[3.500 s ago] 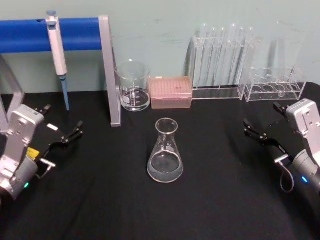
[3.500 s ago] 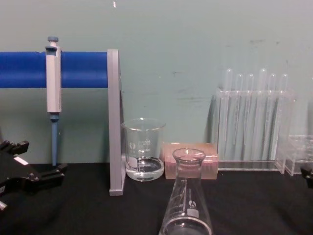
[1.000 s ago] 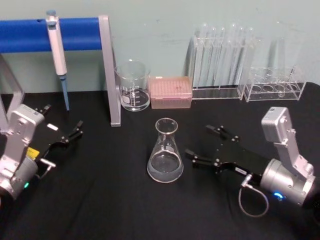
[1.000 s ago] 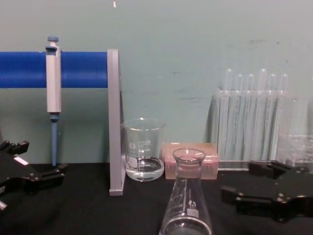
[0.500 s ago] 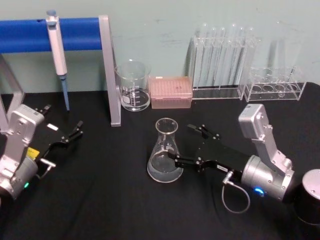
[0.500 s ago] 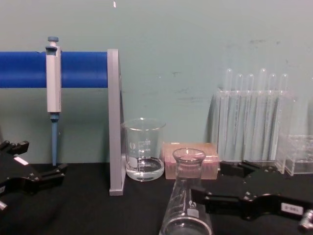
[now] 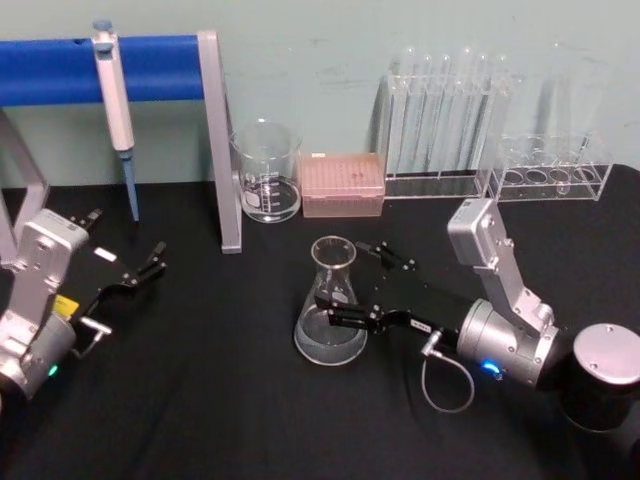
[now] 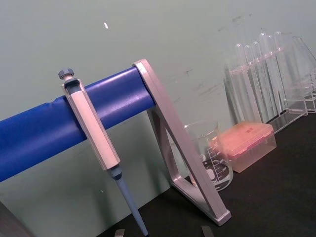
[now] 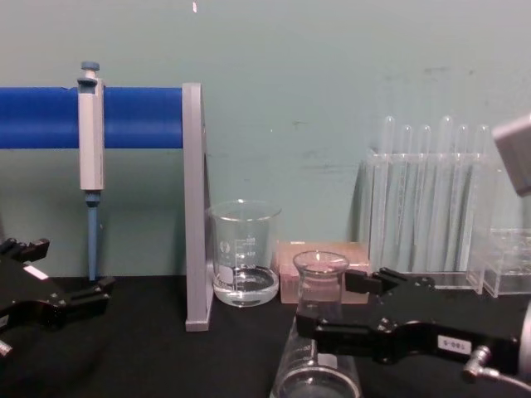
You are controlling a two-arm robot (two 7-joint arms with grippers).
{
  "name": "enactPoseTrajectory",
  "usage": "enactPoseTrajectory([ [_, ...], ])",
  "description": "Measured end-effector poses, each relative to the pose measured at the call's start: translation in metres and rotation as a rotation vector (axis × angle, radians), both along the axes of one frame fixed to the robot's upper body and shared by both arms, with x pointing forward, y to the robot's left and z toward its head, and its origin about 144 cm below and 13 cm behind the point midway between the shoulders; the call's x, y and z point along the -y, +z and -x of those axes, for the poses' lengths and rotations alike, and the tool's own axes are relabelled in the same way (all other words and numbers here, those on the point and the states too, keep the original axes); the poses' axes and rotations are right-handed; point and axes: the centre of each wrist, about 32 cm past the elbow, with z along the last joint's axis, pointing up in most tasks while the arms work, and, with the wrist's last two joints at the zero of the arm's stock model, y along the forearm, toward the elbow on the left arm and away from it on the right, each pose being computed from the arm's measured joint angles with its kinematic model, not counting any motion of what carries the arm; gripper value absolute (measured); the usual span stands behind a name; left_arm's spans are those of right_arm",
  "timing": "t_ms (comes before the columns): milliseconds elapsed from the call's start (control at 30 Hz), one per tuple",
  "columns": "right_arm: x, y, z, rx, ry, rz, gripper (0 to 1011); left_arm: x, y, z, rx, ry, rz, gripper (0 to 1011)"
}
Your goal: Grasp the erlenmeyer flask with one hand, shake it three times, then place it back.
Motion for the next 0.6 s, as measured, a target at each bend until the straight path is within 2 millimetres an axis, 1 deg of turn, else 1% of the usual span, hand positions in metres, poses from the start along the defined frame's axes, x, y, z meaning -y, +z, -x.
enactPoseTrajectory([
  [600, -0.015, -0.002, -0.014, -0.001, 0.019, -0.010, 1002, 0.000, 0.000, 0.000, 0.000, 0.000, 0.000, 1001],
])
